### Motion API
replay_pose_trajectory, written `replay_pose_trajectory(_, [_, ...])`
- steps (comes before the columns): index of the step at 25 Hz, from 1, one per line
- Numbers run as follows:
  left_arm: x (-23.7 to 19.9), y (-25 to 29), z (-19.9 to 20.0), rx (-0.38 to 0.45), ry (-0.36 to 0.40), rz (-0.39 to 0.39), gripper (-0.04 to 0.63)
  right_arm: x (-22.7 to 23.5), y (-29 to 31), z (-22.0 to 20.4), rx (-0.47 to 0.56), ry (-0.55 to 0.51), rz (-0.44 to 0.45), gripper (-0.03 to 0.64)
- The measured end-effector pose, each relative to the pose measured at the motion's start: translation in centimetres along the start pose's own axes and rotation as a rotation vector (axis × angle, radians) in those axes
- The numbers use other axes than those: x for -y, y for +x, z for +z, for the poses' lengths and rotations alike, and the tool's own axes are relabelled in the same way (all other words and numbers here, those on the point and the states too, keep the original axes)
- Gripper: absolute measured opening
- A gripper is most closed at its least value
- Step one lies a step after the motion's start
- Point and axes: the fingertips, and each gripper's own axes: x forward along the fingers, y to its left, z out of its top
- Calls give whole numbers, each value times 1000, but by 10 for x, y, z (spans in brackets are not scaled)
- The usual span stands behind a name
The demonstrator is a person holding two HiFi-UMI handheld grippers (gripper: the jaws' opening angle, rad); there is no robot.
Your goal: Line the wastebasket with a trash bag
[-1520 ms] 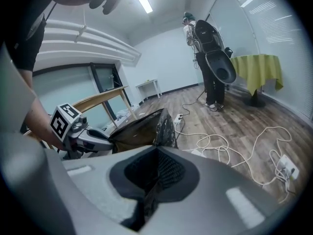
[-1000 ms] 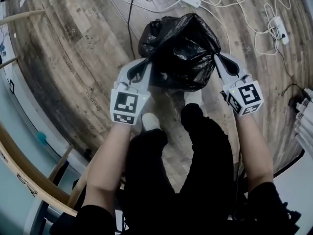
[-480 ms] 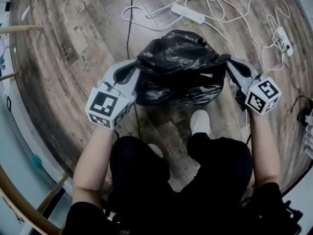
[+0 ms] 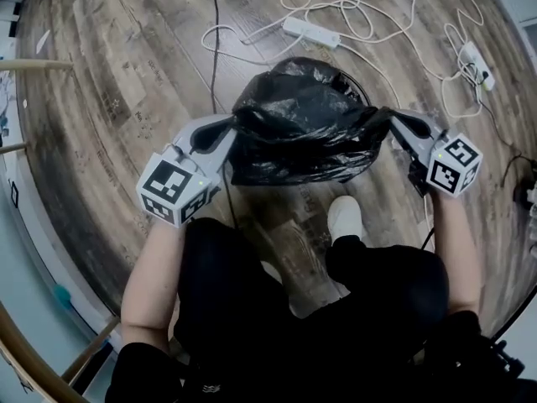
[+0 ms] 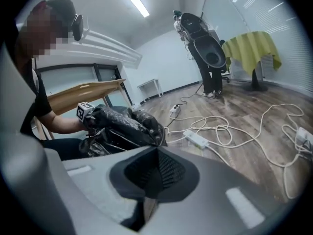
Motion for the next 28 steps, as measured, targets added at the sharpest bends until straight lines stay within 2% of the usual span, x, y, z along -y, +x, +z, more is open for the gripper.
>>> replay_pose_trajectory(5, [24,-16,-8,-16,-19,-103,6,4,-32,-21,-12,23,-12,2])
replay_pose_trajectory(8, [36,-12,-19,-36,24,-188,6,4,-38,-40,-53,45,49,2])
replay_pose_trajectory(11, [50,-16,-8,-1,48,-252,6,-5,-44,-35,-12,64,81,2])
replay_pose_trajectory(14, [39,-16,-2,85,-13,-208,6,3,-47,-23,78,89,52,2])
replay_pose_trajectory(17, [17,-6,2,161,-65,-139,6,16,-39,-15,129,66,25,2])
replay_pose_trajectory(20, [-14,21,-1,145,-101,-71,6,36,-13,-5,116,47,16,2])
replay_pose_trajectory(23, [-34,41,-3,123,-154,-25,6,50,15,1,115,82,20,2])
replay_pose_trajectory(25, [-45,48,-4,136,-221,0,6,58,29,3,129,121,20,2])
replay_pose_trajectory(28, [-68,56,-12,158,-368,41,6,75,45,1,146,227,25,2])
